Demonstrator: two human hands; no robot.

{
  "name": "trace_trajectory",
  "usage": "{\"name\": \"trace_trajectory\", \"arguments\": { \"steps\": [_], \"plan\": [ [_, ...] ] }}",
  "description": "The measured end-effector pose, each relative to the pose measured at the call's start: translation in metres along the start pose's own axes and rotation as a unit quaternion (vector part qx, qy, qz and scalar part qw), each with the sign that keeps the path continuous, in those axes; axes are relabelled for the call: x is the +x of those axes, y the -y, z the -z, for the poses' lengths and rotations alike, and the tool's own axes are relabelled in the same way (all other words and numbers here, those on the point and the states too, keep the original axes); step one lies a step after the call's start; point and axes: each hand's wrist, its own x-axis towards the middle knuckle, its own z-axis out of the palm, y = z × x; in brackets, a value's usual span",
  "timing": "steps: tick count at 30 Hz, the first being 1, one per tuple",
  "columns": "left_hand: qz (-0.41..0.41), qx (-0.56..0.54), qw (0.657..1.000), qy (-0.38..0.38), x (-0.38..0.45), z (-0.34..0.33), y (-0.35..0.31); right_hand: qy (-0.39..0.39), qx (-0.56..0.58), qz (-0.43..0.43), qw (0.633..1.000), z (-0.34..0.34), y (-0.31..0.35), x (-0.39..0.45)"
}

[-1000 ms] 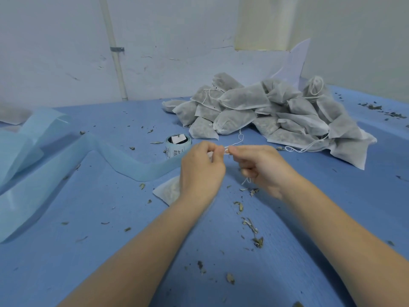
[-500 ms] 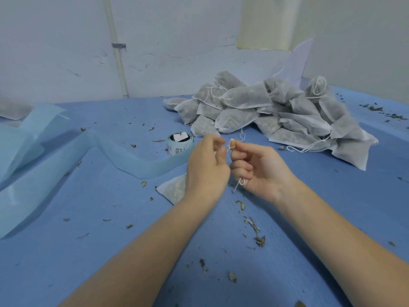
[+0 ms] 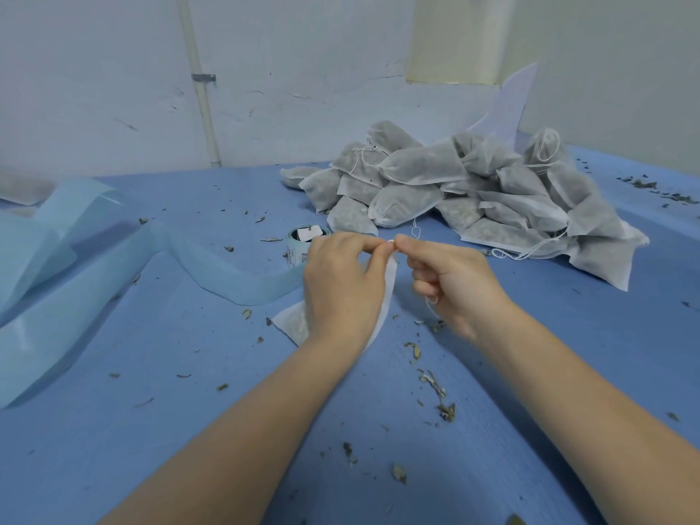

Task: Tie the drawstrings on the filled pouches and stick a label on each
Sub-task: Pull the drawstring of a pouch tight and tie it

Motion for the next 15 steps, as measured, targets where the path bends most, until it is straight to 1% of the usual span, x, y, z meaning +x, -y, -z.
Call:
{"name": "trace_trajectory", "arguments": {
  "steps": [3,6,10,12,15],
  "plan": [
    [0.005,-0.008,1.0,0.007,0.0,0.0,-0.001,0.005,-0.023,0.05,0.998,0.001,-0.002,-0.001],
    [0.061,-0.047,0.996,0.037,0.001,0.0,-0.001,0.021,-0.045,0.091,0.995,-0.001,-0.004,-0.002],
    [0.125,-0.087,0.986,0.071,0.003,0.002,-0.003,0.034,-0.059,0.102,0.992,-0.011,-0.009,-0.004],
    [0.141,-0.104,0.982,0.07,0.004,0.004,-0.004,0.037,-0.063,0.111,0.991,-0.016,-0.012,-0.004],
    [0.153,-0.106,0.98,0.069,0.005,0.006,-0.004,0.018,-0.106,0.145,0.984,-0.018,-0.014,-0.003]
  ]
}}
